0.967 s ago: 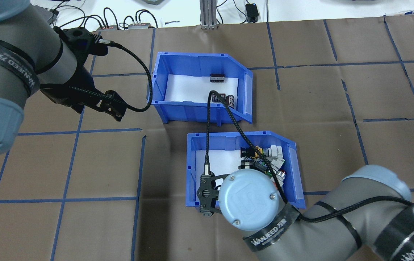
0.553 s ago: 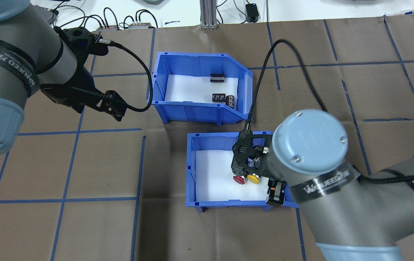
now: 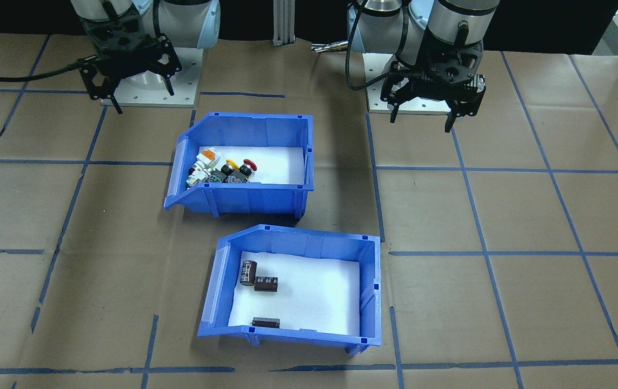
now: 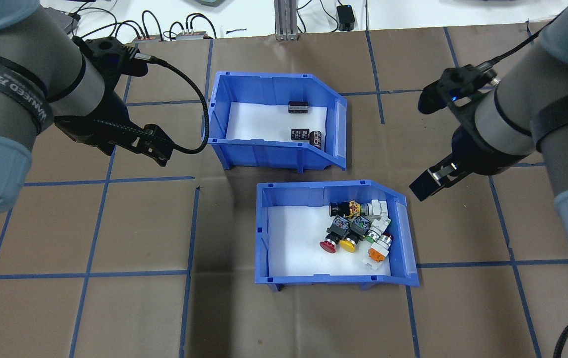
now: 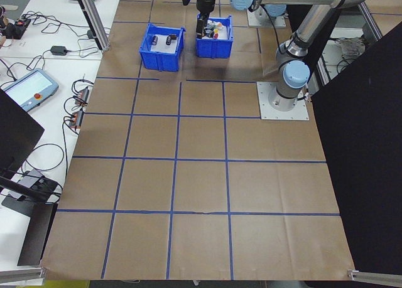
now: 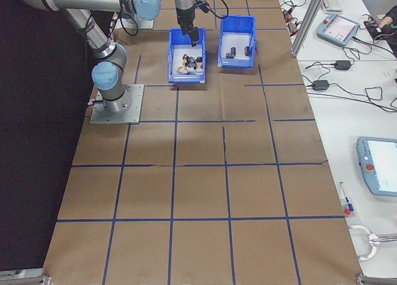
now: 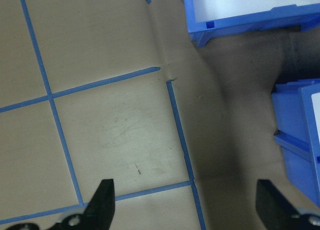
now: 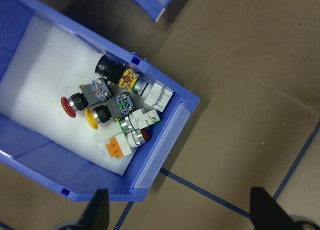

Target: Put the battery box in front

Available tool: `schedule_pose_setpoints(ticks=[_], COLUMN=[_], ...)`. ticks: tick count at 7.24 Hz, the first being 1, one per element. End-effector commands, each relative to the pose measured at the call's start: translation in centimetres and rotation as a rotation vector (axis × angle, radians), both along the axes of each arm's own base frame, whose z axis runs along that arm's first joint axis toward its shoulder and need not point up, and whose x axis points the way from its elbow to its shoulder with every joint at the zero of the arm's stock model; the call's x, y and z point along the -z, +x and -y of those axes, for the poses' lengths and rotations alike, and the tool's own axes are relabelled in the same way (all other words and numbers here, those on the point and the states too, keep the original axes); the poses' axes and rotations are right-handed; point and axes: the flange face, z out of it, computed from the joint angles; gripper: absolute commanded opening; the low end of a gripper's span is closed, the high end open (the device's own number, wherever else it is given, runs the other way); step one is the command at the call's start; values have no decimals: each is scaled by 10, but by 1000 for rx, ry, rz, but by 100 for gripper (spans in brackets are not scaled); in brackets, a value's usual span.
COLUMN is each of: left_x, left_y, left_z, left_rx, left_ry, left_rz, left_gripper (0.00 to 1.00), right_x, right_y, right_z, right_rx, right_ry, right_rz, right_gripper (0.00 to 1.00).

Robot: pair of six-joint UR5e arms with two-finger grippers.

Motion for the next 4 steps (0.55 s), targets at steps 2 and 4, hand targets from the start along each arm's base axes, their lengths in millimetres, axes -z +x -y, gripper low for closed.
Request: schedule_pose_setpoints(ticks=[2, 4], left_x=[0, 0], left_y=[0, 0], left_z=[0, 0], left_rx=[0, 0], left_ry=[0, 1], left_rz=[1, 1], left_gripper=[100, 100], right_x=[-25, -24], right_y=[-15, -21], right_z=[70, 108], right_rx=[317, 395], right_ry=[-2, 5], right_rz=[20, -44], right_gripper=[100, 100])
